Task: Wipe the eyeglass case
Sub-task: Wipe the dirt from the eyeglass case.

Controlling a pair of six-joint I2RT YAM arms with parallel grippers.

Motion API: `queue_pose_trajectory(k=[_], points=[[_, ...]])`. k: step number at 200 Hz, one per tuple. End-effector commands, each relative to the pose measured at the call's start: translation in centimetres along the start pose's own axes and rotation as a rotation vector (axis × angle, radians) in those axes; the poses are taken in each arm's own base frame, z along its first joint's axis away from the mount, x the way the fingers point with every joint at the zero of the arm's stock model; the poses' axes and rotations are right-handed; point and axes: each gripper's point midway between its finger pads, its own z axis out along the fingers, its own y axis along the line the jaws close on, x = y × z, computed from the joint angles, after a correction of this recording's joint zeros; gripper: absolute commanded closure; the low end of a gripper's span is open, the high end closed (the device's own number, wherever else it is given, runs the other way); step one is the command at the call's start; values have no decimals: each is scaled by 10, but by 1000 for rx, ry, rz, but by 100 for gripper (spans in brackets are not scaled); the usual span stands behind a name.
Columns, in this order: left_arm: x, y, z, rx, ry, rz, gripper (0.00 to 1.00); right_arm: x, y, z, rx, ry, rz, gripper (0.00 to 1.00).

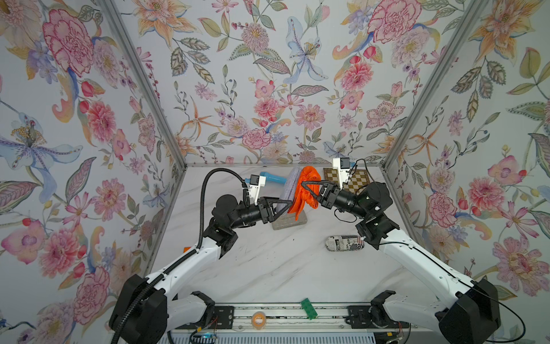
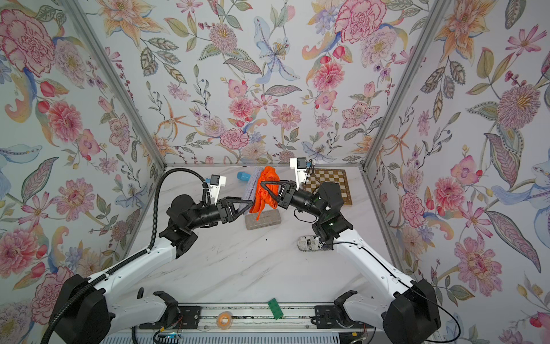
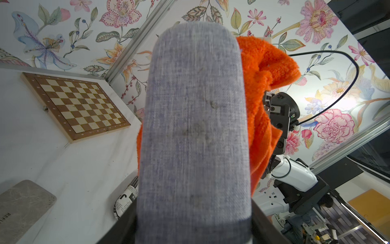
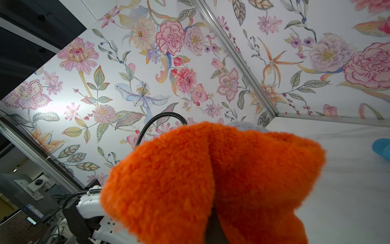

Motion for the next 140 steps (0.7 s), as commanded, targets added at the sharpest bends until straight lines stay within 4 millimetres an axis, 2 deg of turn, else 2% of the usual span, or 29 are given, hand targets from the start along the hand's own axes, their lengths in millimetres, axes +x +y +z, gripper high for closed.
queue_pose_trajectory(k=[1, 15, 25, 36, 56, 61, 64, 85, 104, 130, 134, 140], points=[[8, -36, 0, 132, 52, 40, 56, 29, 8, 12, -56, 30, 17, 100], [4, -37, -1, 129, 38, 49, 56, 47, 16, 20, -81, 72, 8, 100], [3, -39, -1, 135, 44, 50, 56, 47, 13, 22, -67, 78, -4, 100], [5, -41, -1, 144, 57, 44, 56, 35, 7, 19, -40, 58, -18, 100], [12, -44, -4, 165, 75, 19, 56, -2, -4, 14, 6, 36, -88, 100], [13, -45, -6, 172, 73, 17, 56, -6, -4, 15, 14, 44, -103, 100], [14, -46, -7, 174, 71, 14, 56, -16, -11, 12, 36, 30, -118, 100], [13, -50, -13, 184, 46, 15, 56, -32, -22, 9, 54, 23, -130, 100], [10, -53, -14, 201, 22, 5, 56, -20, -22, 8, 39, 29, -107, 100], [1, -56, -13, 233, -17, -11, 56, 13, -21, 1, 18, 17, -41, 100], [0, -56, -12, 236, -20, -14, 56, 26, -13, 3, -7, 31, -26, 100], [-2, -57, -12, 244, -23, -16, 55, 32, -10, 2, -16, 31, -16, 100]])
